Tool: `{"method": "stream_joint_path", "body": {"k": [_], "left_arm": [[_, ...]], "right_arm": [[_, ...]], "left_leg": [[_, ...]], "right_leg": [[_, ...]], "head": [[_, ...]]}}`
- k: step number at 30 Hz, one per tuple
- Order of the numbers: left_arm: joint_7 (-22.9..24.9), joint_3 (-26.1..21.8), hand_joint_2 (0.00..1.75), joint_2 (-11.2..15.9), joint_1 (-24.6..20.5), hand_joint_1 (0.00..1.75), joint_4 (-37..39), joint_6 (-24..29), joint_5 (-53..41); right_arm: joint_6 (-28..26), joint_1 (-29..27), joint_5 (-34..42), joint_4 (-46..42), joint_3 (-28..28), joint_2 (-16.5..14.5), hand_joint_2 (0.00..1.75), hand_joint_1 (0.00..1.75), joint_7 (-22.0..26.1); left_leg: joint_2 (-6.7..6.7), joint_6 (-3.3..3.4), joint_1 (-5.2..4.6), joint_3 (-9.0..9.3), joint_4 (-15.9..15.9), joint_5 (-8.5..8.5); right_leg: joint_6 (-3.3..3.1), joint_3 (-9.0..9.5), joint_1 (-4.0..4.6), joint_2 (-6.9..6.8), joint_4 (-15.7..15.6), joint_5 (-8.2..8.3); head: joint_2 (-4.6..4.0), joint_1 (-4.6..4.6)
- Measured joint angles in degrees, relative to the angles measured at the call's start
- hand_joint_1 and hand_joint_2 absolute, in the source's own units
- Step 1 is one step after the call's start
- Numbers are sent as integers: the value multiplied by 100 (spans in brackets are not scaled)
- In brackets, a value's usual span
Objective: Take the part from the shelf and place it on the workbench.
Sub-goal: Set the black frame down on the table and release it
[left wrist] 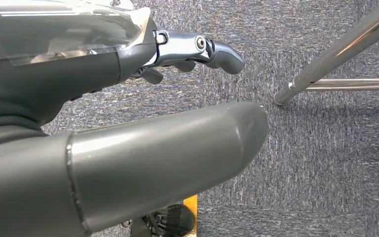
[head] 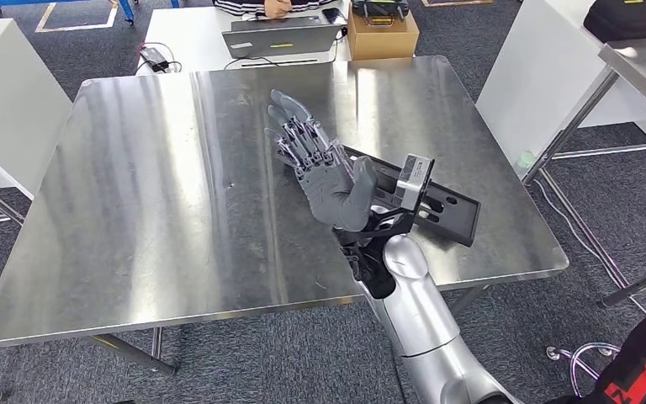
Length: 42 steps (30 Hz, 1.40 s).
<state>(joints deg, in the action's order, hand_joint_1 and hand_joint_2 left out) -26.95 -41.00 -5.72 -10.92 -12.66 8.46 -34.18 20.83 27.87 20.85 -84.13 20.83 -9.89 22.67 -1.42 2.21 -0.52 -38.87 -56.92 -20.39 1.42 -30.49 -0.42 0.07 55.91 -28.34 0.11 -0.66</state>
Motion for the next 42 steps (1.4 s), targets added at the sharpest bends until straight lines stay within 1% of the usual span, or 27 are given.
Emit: {"method": "stream_joint_path", "body": {"k": [6,9,13,18,23,26,27,28,29,30,31,32,33,34,35,36,37,38,39,40,41,42], "left_arm": [[-6,-2,0,3,0,0,0,-2,-1],[-33,0,0,3,0,0,0,-15,-17],[-52,0,0,3,0,0,-1,-24,-51],[-144,-1,0,11,-6,0,-2,-119,18],[-187,-7,0,47,-15,0,-4,-166,98],[-197,-6,0,67,-15,0,-4,-178,97],[-197,-5,0,69,-16,0,-4,-186,89],[-197,-5,0,68,-17,0,-4,-201,80],[-197,-4,0,69,-19,0,-5,-219,73],[-197,-4,0,69,-21,0,-5,-240,70],[-197,-4,0,71,-22,0,-6,-260,69],[-195,-4,0,74,-22,0,-7,-274,68],[-190,-4,0,73,-22,0,-7,-290,63],[-180,-3,0,72,-22,0,-7,-303,56],[-165,-1,0,70,-22,0,-7,-311,45],[-149,1,0,68,-23,0,-7,-317,31],[-133,2,0,67,-24,0,-7,-321,18],[-120,3,0,67,-25,0,-7,-323,7],[-110,3,0,67,-27,0,-7,-326,1],[-102,4,0,67,-30,0,-7,-329,-2],[-98,5,0,67,-32,0,-7,-331,-4],[-96,5,0,73,-33,0,-8,-332,-5]], "right_arm": [[21,-34,48,-148,75,62,0,0,1],[186,-118,277,-252,125,92,0,0,23],[466,-512,660,-662,280,164,0,0,96],[615,-941,690,-996,435,287,0,0,186],[628,-1146,568,-1027,559,354,0,0,247],[621,-1166,524,-1001,612,367,0,0,258],[611,-1171,520,-991,626,369,0,0,262],[598,-1183,516,-984,633,371,0,0,267],[582,-1202,506,-978,637,375,0,0,275],[563,-1232,489,-971,638,386,0,0,283],[543,-1270,466,-963,638,403,0,0,292],[525,-1312,444,-952,637,423,0,0,299],[509,-1355,426,-938,637,444,0,0,304],[495,-1389,411,-924,636,461,0,0,309],[485,-1414,403,-912,635,473,0,0,313],[474,-1427,392,-904,634,481,0,0,316],[464,-1433,380,-901,633,486,0,0,318],[456,-1443,368,-901,632,489,0,0,319],[450,-1453,356,-901,629,491,0,0,321],[444,-1466,341,-901,628,493,0,0,323],[439,-1480,329,-901,626,493,0,0,325],[435,-1488,321,-901,625,493,0,0,327]], "left_leg": [[-1,0,0,0,0,0],[-1,0,0,0,0,0],[-2,-1,0,-1,0,-2],[-1,8,-10,0,-6,-23],[-1,45,-30,0,-39,-60],[-1,97,-40,9,-65,-78],[6,122,-28,25,-46,-63],[13,147,-15,44,-17,-45],[21,170,0,61,14,-30],[29,188,10,72,37,-19],[31,197,7,69,42,-15],[32,204,3,57,42,-7],[32,203,0,41,41,5],[32,200,-2,23,40,22],[31,189,-2,2,39,46],[30,171,-1,-17,38,73],[28,148,-3,-32,35,102],[24,118,-7,-43,34,131],[21,89,-11,-49,22,152],[18,53,-11,-51,20,174],[17,7,-4,-52,36,202],[18,-40,9,-63,47,232]], "right_leg": [[0,0,0,0,0,0],[0,0,-1,0,-1,0],[-1,-1,-1,-1,-1,-1],[11,5,-15,0,-9,-6],[45,25,-31,0,-10,-25],[93,66,-42,0,-13,-35],[105,79,-42,-1,7,-54],[104,67,-36,-2,80,-111],[85,-5,-30,-3,257,-230],[56,-132,-26,-4,560,-405],[25,-307,-23,-3,945,-599],[9,-483,-24,-3,1334,-765],[17,-593,-25,-3,1600,-855],[44,-602,-27,-4,1671,-856],[86,-483,-28,-4,1488,-767],[125,-263,-30,-5,1115,-637],[139,-17,-29,-2,680,-503],[140,181,-16,2,332,-352],[112,270,-7,9,124,-261],[70,278,8,17,52,-200],[20,235,24,20,61,-150],[-45,189,-3,20,35,-119]], "head": [[0,0],[0,0],[0,0],[0,0],[0,0],[0,1],[0,1],[0,0],[0,-4],[0,-8],[0,-13],[0,-15],[0,-14],[0,-15],[0,-15],[0,-15],[0,-13],[0,-12],[0,-8],[0,-3],[0,-3],[0,-2]]}}
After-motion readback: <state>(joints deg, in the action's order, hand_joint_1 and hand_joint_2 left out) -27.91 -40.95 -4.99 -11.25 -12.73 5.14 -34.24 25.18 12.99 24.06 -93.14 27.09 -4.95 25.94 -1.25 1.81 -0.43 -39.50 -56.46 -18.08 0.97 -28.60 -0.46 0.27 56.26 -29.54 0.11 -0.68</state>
